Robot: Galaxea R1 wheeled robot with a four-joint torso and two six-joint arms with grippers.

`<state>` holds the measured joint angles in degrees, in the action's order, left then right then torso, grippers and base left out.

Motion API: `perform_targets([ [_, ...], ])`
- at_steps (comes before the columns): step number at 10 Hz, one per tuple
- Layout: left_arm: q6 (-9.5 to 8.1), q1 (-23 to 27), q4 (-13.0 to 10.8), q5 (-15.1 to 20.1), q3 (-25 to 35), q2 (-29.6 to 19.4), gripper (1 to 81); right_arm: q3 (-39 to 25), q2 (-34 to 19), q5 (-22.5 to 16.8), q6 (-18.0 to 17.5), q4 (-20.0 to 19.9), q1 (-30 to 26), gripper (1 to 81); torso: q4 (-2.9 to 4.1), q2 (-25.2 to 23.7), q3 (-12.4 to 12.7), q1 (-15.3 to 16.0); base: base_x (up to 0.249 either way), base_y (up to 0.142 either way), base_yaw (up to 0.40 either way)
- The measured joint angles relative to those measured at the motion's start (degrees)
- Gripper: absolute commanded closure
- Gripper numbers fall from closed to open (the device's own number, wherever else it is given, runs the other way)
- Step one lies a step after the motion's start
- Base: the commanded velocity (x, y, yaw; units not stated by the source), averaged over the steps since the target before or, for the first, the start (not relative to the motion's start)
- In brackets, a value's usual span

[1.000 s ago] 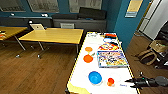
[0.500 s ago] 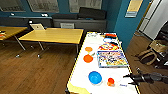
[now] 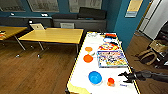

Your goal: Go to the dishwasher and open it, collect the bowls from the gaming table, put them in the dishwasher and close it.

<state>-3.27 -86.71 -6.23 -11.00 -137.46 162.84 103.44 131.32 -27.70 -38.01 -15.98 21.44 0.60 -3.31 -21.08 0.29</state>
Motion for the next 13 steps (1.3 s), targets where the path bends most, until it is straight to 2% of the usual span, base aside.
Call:
perform_targets([
  [3,0.0,0.0,0.4,0.0,-1.0,0.0,1.0,4.3,4.1,0.0,-1.0,0.1,1.3,1.0,0.0,0.0,0.0,0.0,0.0,0.0,0.0],
  [5,0.0,0.0,0.4,0.0,-1.0,0.0,1.0,6.5,4.7,-0.4,-5.8,0.2,2.4,1.0,0.0,0.0,0.0,0.0,0.0,0.0,0.0],
  [6,0.0,0.0,0.4,0.0,-1.1,0.0,1.0,7.8,4.9,-0.4,-6.8,0.5,2.3,1.0,0.0,0.0,0.0,0.0,0.0,0.0,0.0],
  [13,0.0,0.0,0.5,0.0,-1.1,0.0,1.0,8.9,7.1,-0.9,-7.3,1.5,1.6,1.0,0.0,0.0,0.0,0.0,0.0,0.0,0.0],
])
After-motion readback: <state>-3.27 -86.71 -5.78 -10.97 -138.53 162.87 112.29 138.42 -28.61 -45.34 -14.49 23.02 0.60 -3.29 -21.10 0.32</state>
